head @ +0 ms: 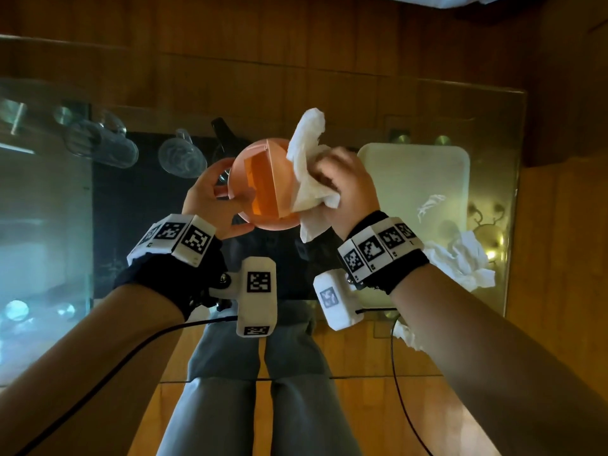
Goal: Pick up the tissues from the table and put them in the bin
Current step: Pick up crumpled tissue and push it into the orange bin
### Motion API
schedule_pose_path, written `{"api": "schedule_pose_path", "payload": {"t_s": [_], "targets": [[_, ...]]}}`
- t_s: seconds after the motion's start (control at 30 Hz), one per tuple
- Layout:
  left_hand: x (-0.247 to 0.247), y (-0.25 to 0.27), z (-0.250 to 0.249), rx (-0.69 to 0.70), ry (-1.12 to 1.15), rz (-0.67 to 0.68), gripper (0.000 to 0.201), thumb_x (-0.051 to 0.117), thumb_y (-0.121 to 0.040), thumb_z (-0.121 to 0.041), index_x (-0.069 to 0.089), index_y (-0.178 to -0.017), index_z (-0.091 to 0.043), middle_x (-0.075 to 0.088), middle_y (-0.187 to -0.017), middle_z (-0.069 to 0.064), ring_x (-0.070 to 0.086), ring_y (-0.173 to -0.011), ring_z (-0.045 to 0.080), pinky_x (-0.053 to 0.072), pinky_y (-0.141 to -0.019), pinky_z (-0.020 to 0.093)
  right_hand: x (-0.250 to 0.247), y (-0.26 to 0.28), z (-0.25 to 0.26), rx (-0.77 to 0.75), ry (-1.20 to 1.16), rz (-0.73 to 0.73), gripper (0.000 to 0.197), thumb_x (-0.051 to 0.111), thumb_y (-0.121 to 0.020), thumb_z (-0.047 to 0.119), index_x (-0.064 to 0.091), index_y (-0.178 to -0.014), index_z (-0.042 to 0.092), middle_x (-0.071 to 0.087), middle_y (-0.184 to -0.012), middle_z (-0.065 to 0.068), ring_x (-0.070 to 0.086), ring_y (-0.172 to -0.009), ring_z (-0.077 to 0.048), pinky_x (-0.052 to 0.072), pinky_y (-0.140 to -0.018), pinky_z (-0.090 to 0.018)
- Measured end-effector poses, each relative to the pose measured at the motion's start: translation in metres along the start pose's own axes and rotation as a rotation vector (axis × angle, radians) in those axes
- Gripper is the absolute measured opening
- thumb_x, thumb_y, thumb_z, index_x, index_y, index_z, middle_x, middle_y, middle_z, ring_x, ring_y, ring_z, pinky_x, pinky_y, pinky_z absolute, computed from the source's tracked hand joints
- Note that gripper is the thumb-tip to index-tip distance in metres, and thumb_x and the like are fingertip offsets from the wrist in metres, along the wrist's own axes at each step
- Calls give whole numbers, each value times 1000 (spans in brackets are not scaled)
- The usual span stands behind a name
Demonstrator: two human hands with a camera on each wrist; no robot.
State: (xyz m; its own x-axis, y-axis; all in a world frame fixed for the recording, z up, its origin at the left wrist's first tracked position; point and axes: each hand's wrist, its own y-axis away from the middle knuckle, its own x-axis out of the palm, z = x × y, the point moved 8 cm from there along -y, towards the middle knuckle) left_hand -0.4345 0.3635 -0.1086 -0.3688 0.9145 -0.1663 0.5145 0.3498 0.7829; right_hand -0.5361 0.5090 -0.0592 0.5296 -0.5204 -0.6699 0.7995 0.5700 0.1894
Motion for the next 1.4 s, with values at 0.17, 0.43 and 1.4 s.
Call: {"api": "schedule_pose_path", "payload": {"t_s": [0.17, 0.43, 1.4], "targets": [[-1, -3, 0, 24, -37, 22, 66, 72, -70, -10, 44, -126, -33, 52, -131, 7, 52, -119, 32, 48, -90, 60, 14, 12, -2, -186, 209, 281, 46, 65, -78, 30, 52, -117, 10, 52, -125, -7, 51, -112, -23, 44, -97, -34], [-1, -5, 1, 13, -44, 27, 63, 69, -73, -6, 44, -126, -32, 51, -127, 7, 51, -120, 33, 49, -88, 60, 74, 1, -14, -269, 912, 802, 91, 50, -75, 66, 2, -142, 30, 7, -156, -7, 0, -142, -34, -10, -112, -60], [3, -4, 2, -67, 23, 45, 52, 63, -78, -5, 47, -113, -40, 54, -120, 1, 50, -121, 29, 51, -87, 59, 66, 1, -14, -41, 814, 804, 61, 44, -91, 36, 19, -142, 15, 18, -153, -10, 5, -142, -30, -7, -115, -52]]}}
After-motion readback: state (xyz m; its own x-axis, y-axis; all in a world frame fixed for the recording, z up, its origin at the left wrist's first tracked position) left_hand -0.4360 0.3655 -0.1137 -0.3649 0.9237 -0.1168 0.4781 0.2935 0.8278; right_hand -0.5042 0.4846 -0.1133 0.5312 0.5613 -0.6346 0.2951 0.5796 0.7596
